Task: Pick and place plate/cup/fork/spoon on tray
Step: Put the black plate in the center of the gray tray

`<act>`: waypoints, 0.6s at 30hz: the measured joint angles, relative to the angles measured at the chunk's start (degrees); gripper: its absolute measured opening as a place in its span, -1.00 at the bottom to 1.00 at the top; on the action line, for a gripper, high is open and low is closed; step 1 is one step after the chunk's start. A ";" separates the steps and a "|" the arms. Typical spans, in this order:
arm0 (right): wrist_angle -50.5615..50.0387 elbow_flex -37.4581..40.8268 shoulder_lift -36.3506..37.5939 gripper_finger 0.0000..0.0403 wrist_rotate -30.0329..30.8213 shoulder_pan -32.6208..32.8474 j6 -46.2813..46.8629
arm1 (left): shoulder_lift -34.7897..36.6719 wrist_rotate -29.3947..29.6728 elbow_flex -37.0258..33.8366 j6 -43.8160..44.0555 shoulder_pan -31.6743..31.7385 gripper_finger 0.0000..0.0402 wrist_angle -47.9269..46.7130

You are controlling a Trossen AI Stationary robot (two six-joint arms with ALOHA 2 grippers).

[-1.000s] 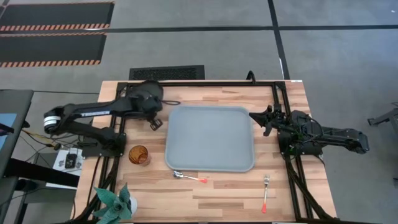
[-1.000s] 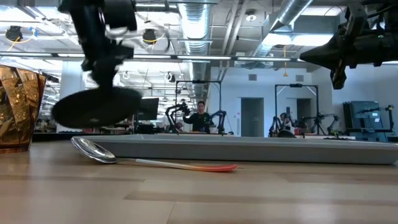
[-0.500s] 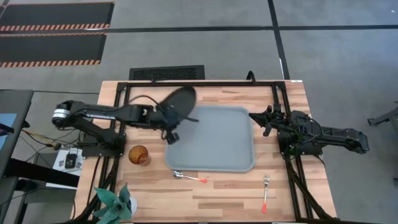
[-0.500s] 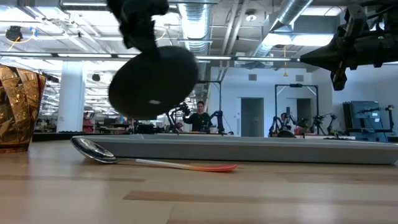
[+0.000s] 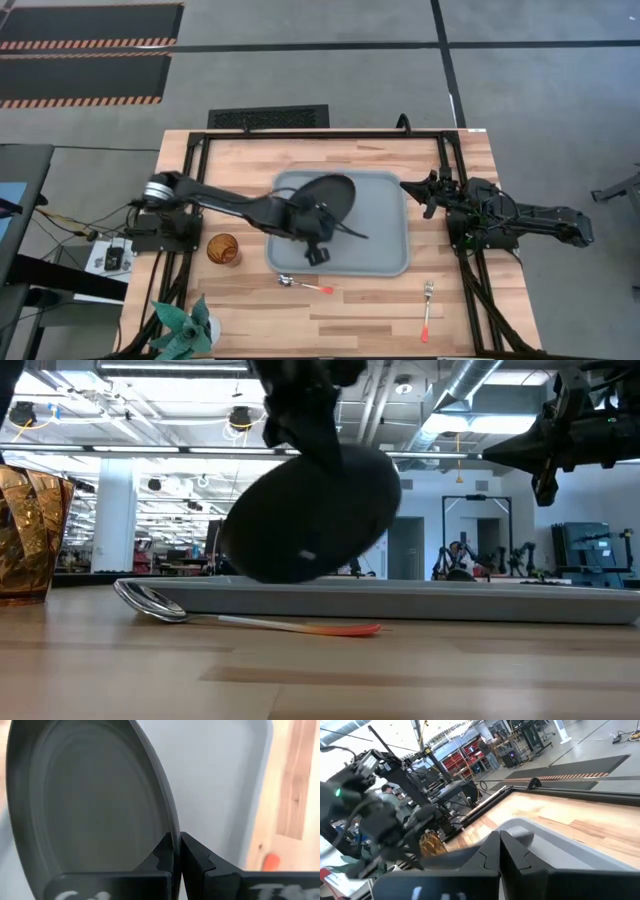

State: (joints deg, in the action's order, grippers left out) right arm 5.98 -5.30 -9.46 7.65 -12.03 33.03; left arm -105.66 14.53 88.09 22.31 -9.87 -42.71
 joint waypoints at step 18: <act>-1.99 0.00 -0.01 -0.92 0.14 0.00 0.94 | -15.72 1.10 13.72 19.15 -1.13 -1.00 4.60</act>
State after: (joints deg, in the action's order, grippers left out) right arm 3.99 -5.30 -9.47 7.79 -12.03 33.96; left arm -121.37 15.63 101.81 41.46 -11.00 -38.11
